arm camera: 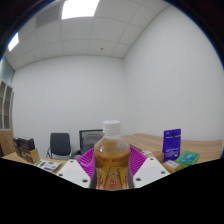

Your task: Pour water

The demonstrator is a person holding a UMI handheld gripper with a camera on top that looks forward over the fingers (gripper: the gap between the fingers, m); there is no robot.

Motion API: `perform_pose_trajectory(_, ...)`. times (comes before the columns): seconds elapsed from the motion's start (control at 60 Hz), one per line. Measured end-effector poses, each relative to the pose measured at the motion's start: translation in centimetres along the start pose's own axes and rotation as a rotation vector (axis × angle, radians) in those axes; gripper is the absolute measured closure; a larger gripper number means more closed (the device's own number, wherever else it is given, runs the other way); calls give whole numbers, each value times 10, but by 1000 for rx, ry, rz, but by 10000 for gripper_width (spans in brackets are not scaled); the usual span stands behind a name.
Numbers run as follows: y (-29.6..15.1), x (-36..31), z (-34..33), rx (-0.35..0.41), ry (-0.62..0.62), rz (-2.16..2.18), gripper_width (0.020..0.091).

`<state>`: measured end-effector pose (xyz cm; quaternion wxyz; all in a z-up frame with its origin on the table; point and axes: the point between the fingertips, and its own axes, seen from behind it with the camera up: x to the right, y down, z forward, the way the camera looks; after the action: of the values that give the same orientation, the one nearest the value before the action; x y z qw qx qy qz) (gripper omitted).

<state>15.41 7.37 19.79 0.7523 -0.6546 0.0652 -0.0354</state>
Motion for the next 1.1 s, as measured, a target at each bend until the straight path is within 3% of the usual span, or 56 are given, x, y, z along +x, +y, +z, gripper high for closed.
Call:
perform_pose_trajectory(0.017, -9, -7, 2, -46, 13, -2, 681)
perform_pose_trajectory(0.083, 45, 4, 7, -129, 22, -17, 681)
perform_pose_trajectory(0.183, 85, 4, 15, -194, -31, 19, 680)
perform_pose_trajectory(0.267, 84, 6, 18, -157, -38, -9, 678)
perform_pose_trajectory(0.417, 89, 3, 22, -179, -27, -56, 676)
perform_pose_trajectory(0.533, 91, 2, 21, -195, -28, -49, 619)
perform_pose_trajectory(0.65, 93, 1, 19, -224, -41, -59, 505)
perform_pose_trajectory(0.75, 87, 3, 5, -267, -50, -16, 249)
perform_pose_trajectory(0.9, 54, 8, -43, -248, -50, 6, 260)
perform_pose_trajectory(1.1, 15, -17, -162, -235, -104, 19, 264)
